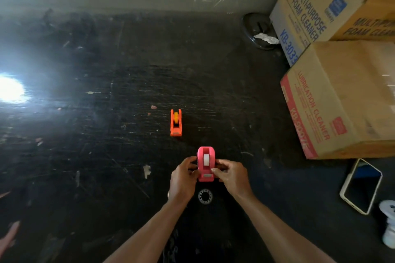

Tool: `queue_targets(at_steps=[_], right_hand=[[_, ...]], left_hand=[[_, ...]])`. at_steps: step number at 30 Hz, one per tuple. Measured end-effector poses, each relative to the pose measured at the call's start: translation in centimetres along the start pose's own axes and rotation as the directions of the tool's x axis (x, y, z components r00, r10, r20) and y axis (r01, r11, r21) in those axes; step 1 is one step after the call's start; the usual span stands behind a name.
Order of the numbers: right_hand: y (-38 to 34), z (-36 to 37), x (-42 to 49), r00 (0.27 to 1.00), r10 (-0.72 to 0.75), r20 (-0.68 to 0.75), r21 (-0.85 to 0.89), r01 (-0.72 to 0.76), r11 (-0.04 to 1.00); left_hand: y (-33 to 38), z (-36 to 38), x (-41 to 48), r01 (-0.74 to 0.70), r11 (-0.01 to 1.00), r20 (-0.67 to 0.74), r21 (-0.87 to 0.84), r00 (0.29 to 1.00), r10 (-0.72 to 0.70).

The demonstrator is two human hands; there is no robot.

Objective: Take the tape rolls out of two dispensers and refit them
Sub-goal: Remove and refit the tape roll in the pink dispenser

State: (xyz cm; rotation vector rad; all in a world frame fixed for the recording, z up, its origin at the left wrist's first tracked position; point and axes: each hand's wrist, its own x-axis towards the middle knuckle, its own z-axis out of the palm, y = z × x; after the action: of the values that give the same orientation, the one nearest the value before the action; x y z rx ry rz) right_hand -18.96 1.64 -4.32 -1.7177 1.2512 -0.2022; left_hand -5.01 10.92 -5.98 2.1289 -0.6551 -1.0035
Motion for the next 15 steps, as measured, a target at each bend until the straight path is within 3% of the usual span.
queue_targets(at_steps=[11, 15], right_hand=[[0.37, 0.44, -0.5, 1.0, -0.025, -0.017, -0.01, 0.025, 1.0], [-0.42, 0.24, -0.24, 0.992, -0.1, -0.076, -0.08, 0.094, 0.992]], left_hand=[[-0.14, 0.1, -0.75, 0.002, 1.0, 0.001, -0.029, 1.0, -0.001], [-0.08, 0.19, -0.7, 0.02, 0.996, 0.002, -0.081, 1.0, -0.019]])
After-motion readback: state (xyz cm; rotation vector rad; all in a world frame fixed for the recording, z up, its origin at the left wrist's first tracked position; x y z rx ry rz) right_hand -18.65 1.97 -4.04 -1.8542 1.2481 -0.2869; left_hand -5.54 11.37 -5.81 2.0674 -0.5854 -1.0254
